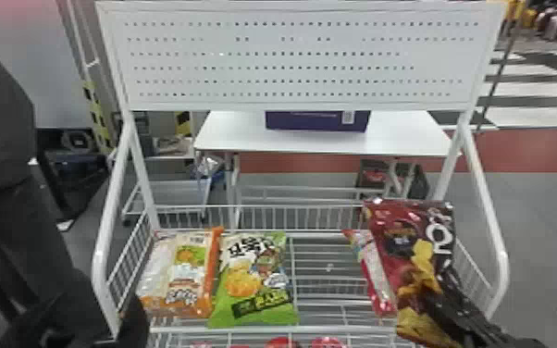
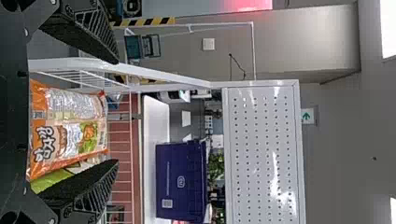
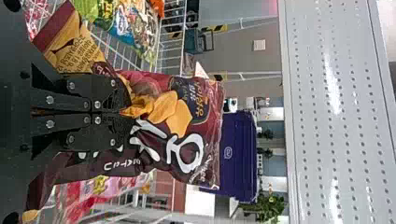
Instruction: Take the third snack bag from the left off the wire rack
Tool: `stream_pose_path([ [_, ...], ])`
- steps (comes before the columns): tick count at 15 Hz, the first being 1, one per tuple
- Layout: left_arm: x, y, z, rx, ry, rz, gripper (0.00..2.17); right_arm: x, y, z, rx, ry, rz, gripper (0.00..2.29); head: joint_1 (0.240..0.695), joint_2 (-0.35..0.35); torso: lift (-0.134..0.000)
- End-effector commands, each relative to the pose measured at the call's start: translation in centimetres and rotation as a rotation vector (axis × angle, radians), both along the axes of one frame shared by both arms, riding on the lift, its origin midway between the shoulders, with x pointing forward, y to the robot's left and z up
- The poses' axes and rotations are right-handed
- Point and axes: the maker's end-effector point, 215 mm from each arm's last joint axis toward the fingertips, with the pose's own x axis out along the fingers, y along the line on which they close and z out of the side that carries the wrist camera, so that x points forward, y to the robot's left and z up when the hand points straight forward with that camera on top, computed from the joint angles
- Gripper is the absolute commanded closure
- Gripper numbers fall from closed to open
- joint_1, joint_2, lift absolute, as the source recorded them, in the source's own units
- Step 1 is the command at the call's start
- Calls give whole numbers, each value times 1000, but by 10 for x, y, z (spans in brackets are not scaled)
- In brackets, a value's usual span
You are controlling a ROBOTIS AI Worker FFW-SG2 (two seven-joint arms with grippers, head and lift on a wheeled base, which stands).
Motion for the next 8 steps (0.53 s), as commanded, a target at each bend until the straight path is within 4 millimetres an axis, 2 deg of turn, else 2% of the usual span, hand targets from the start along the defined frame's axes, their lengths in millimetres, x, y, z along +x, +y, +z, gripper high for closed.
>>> stream_pose_path([
  [1,0,3,-1,3,1,5,137,-17,-43,17,16,-46,-61,2243,499,0,0],
  [2,0,3,0,1,-2,6,137,-21,-57,27,30,-74,-80,2243,499,0,0],
  [4,0,3,0,-2,-2,8,137,-28,-74,34,42,-93,-99,2243,499,0,0],
  [6,0,2,1,-3,-3,8,137,-32,-85,34,47,-93,-113,2243,499,0,0],
  [8,-1,1,-1,-5,1,6,140,-34,-87,33,48,-93,-116,2243,499,0,0],
])
